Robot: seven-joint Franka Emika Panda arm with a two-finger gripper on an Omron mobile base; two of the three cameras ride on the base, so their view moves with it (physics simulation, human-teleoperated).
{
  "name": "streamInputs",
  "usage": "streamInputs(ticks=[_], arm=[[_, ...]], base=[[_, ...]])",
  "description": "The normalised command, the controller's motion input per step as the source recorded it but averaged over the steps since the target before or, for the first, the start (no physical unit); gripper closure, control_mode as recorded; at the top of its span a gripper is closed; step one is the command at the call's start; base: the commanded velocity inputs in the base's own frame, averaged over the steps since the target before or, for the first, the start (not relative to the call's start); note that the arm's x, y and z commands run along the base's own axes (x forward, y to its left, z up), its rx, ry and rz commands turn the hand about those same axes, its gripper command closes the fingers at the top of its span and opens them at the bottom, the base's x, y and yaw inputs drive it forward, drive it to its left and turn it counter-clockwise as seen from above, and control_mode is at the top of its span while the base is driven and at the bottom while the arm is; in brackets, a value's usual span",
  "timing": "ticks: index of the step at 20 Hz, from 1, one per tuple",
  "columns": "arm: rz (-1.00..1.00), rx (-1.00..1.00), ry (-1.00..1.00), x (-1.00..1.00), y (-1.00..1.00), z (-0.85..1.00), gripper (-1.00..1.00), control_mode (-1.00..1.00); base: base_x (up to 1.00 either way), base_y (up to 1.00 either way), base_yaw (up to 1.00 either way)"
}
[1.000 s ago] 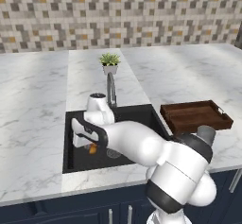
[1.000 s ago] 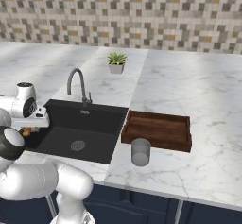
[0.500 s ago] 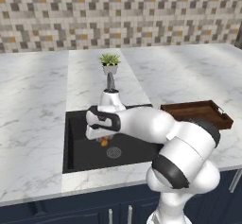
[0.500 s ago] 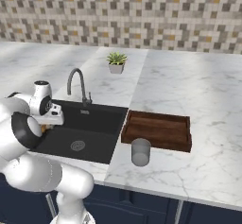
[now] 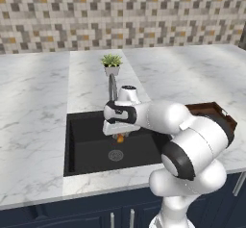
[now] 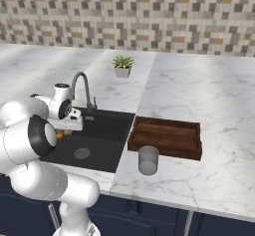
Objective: Pick up all produce items and place them in the sink. Turn on the sink faucet to wash them. Then turn the sink off and put them in the tray.
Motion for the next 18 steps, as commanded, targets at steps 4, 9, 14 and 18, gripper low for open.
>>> streamInputs(ticks=[4,9,14,18], arm=[[-0.08,0.00,-0.02,0.00,-0.49,-0.16,1.00,-1.00],[-0.07,0.00,-0.05,0.03,-0.41,-0.09,1.00,-1.00],[-0.05,0.00,0.00,0.23,-0.19,-0.10,1.00,-1.00],[-0.07,0.00,0.00,0.23,-0.09,-0.20,1.00,-1.00]], base=[[0.00,0.00,0.00],[0.00,0.00,0.00],[0.00,0.00,0.00],[0.00,0.00,0.00]])
